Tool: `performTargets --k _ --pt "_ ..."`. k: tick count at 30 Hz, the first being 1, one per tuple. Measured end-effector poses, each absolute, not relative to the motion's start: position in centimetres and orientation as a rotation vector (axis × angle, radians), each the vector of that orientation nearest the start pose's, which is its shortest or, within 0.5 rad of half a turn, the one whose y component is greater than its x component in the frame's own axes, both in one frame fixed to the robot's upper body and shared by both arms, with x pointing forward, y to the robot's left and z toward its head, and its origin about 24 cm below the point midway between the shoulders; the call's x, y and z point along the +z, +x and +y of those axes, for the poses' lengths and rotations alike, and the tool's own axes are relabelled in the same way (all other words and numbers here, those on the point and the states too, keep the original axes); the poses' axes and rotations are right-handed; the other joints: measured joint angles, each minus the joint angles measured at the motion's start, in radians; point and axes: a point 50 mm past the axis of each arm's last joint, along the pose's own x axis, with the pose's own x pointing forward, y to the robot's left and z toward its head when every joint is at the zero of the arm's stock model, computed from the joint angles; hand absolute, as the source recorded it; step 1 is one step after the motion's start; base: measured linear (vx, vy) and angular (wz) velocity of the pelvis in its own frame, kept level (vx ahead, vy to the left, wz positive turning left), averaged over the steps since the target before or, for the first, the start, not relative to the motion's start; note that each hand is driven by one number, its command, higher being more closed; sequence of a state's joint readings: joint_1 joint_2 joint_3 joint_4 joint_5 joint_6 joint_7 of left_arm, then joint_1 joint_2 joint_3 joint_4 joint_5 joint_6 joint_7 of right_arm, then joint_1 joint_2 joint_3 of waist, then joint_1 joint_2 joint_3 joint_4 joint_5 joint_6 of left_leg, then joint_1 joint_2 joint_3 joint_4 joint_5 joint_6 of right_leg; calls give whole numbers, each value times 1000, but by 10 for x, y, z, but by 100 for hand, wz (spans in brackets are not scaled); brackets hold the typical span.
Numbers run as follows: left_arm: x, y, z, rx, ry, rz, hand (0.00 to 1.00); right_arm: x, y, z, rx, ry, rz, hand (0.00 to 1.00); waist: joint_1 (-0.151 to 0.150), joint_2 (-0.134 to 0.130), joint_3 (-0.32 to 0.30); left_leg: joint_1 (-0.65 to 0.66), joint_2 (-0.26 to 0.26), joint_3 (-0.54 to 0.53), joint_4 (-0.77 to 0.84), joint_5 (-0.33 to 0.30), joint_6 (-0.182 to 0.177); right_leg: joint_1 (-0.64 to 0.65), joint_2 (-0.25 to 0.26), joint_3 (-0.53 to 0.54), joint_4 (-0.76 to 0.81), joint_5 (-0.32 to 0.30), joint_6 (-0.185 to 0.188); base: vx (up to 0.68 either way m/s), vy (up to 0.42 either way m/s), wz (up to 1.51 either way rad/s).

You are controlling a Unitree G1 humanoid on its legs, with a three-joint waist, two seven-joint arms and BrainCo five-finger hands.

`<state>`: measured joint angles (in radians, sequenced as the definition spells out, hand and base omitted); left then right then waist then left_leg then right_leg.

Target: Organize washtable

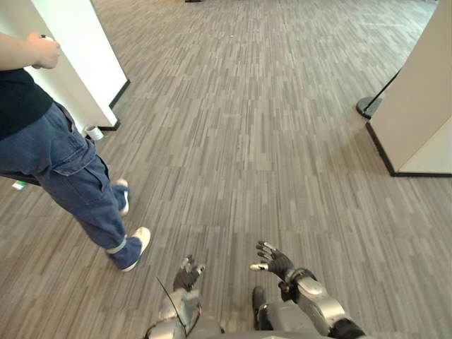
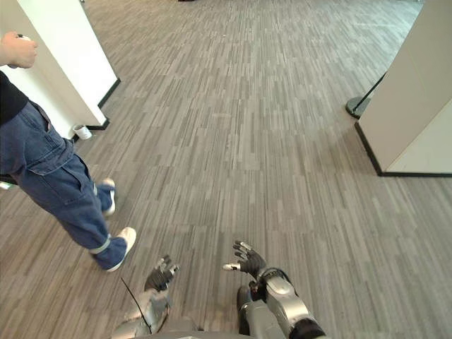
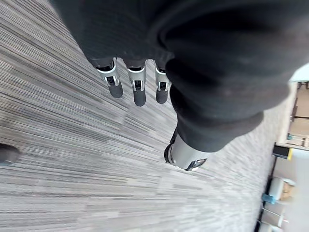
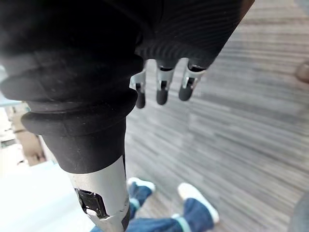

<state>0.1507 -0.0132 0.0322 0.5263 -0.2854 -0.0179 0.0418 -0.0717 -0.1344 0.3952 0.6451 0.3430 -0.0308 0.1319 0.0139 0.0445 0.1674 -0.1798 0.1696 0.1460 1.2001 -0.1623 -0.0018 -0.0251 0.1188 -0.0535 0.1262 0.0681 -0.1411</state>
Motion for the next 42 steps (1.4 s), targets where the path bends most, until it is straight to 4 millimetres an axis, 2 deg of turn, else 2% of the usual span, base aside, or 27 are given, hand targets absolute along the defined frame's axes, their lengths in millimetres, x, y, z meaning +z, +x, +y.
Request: performTargets --k 1,3,5,7,8,10,11,12,13,14,15,17,20,22,23,25,26,27,28,29,30,31,33,35,38,40,42 --pt "-98 169 163 211 -293 623 0 -82 214 -106 371 103 581 0 0 -3 1 -47 -4 -6 -125 -34 -30 79 -2 4 -57 -25 0 669 36 -6" --pt "-94 173 162 211 -305 600 0 -81 216 -109 363 99 575 0 -1 16 13 -123 -14 -43 -405 -38 -36 154 12 -5 -100 -85 15 510 93 6" --pt "-95 166 168 242 -307 599 0 -83 213 -107 375 97 587 0 6 34 13 -161 -42 -92 -840 28 -88 205 13 6 -111 -161 28 434 143 -1" --pt "-99 155 174 291 -319 621 0 -84 211 -104 379 106 596 0 32 62 -2 -190 -32 -136 -1007 72 -132 214 13 37 -66 -237 79 442 161 -41" --pt "-102 147 178 323 -319 638 0 -87 209 -104 385 99 608 0 50 67 -18 -220 -26 -152 -987 84 -138 211 1 55 -6 -310 97 639 250 -53" --pt "-106 133 186 345 -287 674 0 -91 203 -99 412 89 633 0 71 20 -61 -238 -61 -103 -898 154 -133 198 -65 91 72 -401 108 738 277 -70" --pt "-111 121 190 369 -274 712 0 -89 206 -99 423 86 623 0 85 -4 -81 -224 -88 -58 -839 172 -62 128 -123 77 298 -434 117 740 269 -99" --pt "-113 118 191 372 -269 726 0 -89 206 -99 420 90 620 0 77 -8 -75 -192 -104 -44 -794 136 13 65 -152 44 482 -396 74 736 275 -89" --pt "-113 118 193 367 -256 730 0 -90 205 -98 420 95 624 0 69 -24 -65 -148 -122 -27 -785 100 34 43 -174 27 597 -344 35 568 258 -21" --pt "-114 118 192 340 -233 739 0 -92 200 -99 415 101 637 0 33 -38 -47 -37 -158 -24 -809 51 66 25 -210 30 764 -161 25 685 294 16" --pt "-113 124 187 298 -219 734 0 -94 197 -102 406 101 644 0 -1 -39 -40 61 -177 -25 -846 23 85 -10 -210 47 879 -98 44 669 278 23" --pt "-107 142 182 252 -208 691 0 -92 198 -106 404 94 628 0 -4 -42 -39 181 -186 -8 -922 -11 86 -131 -186 46 931 -214 86 686 286 -22" --pt "-98 173 168 151 -186 638 0 -90 195 -111 395 124 617 0 -52 -36 -22 309 -209 -21 -1040 -46 87 -314 -127 17 689 -267 161 566 192 2" --pt "-92 188 158 86 -174 609 0 -92 188 -111 386 162 640 0 -98 -60 -3 429 -266 -47 -1149 -57 87 -366 -138 -33 214 -144 235 787 132 41" --pt "-90 193 157 77 -178 596 0 -93 184 -108 397 179 650 0 -121 -85 -3 485 -302 -60 -1184 -90 78 -417 -156 -67 100 -103 222 706 69 40" --pt "-100 184 147 73 -204 651 0 -98 173 -105 442 166 696 0 -139 -54 -8 537 -281 -59 -1094 -157 4 -439 -107 -125 106 -71 140 831 76 39" --pt "-109 176 144 66 -201 700 0 -100 170 -102 462 171 714 0 -137 -56 -12 462 -279 -40 -828 -170 -2 -408 -92 -151 125 -16 55 953 66 42" --pt "-112 172 143 67 -205 719 0 -99 171 -104 464 172 709 0 -141 -57 -17 399 -271 -18 -651 -153 4 -379 -87 -172 132 4 13 1027 -2 43" --pt "-115 167 138 71 -228 741 0 -97 175 -109 459 156 698 0 -136 -46 -30 287 -225 67 -336 -10 69 -335 -63 -156 135 91 -110 958 -33 -21" --pt "-118 164 131 79 -270 765 0 -92 190 -118 440 119 674 0 -96 56 -22 201 -102 107 -113 121 147 -309 20 -136 162 16 -112 909 -23 -50" --pt "-117 166 133 82 -268 759 0 -88 197 -117 427 123 652 0 -86 80 -13 156 -54 113 -10 108 154 -283 43 -128 173 -2 -107 791 10 -92" --pt "-115 170 142 114 -278 744 0 -82 212 -113 409 141 623 0 -67 56 14 105 -11 111 95 61 130 -222 54 -85 191 -28 -95 768 8 -60" --pt "-112 173 157 147 -262 724 0 -74 222 -103 402 178 580 0 -53 3 39 62 -15 78 87 22 72 -82 32 -32 140 -36 -87 784 -2 -36" --pt "-105 175 161 161 -276 672 0 -68 229 -98 402 188 539 0 -53 -34 26 -14 -23 72 -107 -16 14 76 -6 42 27 -85 -10 757 51 -9" --pt "-102 175 155 161 -303 653 0 -68 229 -104 390 169 538 0 -53 2 23 -110 -51 28 -538 -21 -27 185 4 70 -80 -139 24 459 126 -3" --pt "-107 160 154 178 -321 689 0 -74 223 -105 401 149 568 0 -30 51 -5 -158 -65 -81 -982 76 -142 245 39 111 -118 -192 66 517 194 -44" --pt "-113 147 155 188 -322 732 0 -83 212 -105 412 139 612 0 2 48 -40 -176 -66 -117 -1008 92 -137 294 29 140 -84 -267 69 558 241 -77"
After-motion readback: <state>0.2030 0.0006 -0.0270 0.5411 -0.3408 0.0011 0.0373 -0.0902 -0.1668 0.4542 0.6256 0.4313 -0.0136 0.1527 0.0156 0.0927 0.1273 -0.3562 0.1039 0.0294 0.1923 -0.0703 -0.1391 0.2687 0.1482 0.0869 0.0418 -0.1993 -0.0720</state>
